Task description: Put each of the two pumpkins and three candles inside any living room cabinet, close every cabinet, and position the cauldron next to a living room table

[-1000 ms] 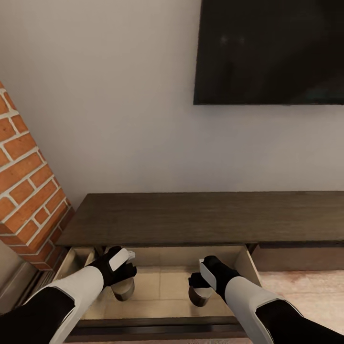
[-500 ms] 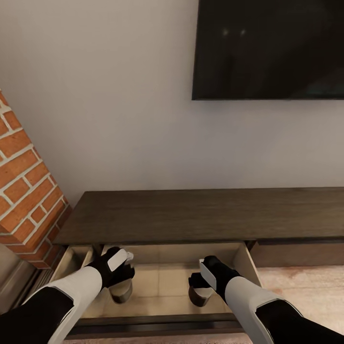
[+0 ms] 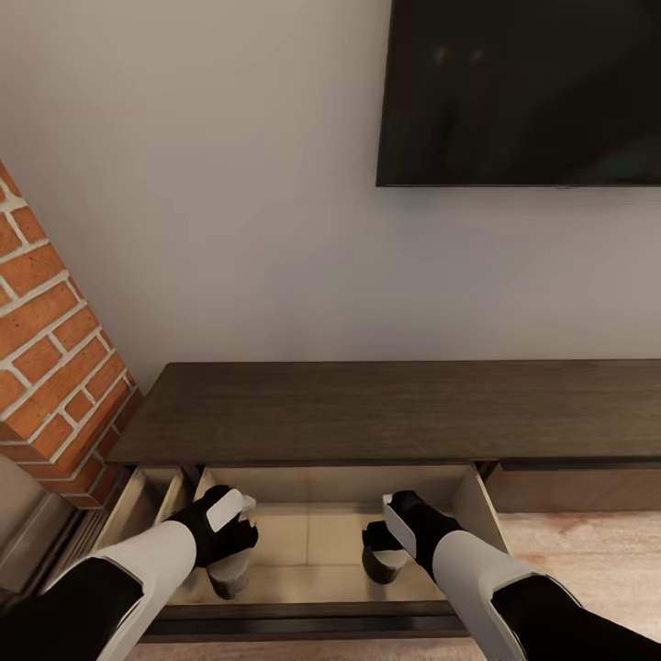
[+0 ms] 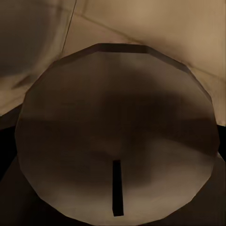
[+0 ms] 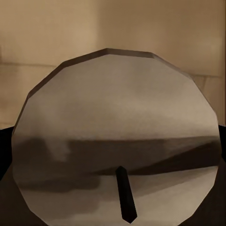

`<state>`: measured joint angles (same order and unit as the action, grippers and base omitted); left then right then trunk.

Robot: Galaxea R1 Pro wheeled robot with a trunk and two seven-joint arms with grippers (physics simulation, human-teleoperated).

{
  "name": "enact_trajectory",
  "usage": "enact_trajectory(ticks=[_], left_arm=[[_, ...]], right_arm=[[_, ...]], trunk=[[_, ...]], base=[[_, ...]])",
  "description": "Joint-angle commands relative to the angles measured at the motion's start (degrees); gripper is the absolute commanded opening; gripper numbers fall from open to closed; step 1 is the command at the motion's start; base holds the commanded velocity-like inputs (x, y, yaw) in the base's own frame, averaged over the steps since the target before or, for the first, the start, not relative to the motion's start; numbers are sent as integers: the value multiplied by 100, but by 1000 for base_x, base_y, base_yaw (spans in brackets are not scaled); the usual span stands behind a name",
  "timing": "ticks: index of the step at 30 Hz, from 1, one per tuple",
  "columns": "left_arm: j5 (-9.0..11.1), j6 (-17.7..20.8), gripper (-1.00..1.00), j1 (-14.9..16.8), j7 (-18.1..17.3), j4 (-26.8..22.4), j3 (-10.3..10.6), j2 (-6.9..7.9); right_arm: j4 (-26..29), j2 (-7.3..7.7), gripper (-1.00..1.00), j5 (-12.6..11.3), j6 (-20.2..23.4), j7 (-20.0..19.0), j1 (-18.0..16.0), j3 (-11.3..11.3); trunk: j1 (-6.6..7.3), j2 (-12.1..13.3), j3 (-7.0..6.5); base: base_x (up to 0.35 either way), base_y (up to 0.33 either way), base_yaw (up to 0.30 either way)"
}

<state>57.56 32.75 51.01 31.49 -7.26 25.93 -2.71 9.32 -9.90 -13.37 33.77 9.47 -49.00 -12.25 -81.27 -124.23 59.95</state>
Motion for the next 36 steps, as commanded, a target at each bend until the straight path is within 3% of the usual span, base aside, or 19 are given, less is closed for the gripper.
enact_trajectory(ticks=[1, 9, 22, 23, 29, 32, 36], left_arm=[[-8, -30, -100, -33, -4, -8, 0, 3], [-8, -227, -100, -160, 13, -71, 0, -30], [-25, -235, -100, -162, 40, -369, -16, 61], [-31, -234, -100, -159, 44, -647, -13, 65], [-42, -168, -100, -153, 50, -1133, -15, 155], [-13, -152, -100, -253, -50, -1163, -117, 114], [-41, -162, -100, -341, 31, -1141, -45, 103]], right_arm=[[11, 5, -100, -15, -34, 1, 2, -6], [26, -4, -100, 143, -252, -6, 46, -275], [106, -10, -100, 151, -610, -41, 53, -372], [169, -10, -100, 148, -614, -41, 51, -378], [503, -10, -100, 142, -505, -33, 49, -383], [573, -5, -100, 148, -557, -44, 105, -384], [463, -10, -100, 154, -469, -64, 74, -395]], trunk=[[0, 0, 0], [-66, -120, 53], [-351, -642, 287], [-373, -682, 305], [-505, -923, 412], [-504, -921, 412], [-504, -921, 412]], base=[[0, 0, 0], [0, 0, 0], [0, 0, 0], [0, 0, 0], [0, 0, 0], [0, 0, 0], [0, 0, 0]])
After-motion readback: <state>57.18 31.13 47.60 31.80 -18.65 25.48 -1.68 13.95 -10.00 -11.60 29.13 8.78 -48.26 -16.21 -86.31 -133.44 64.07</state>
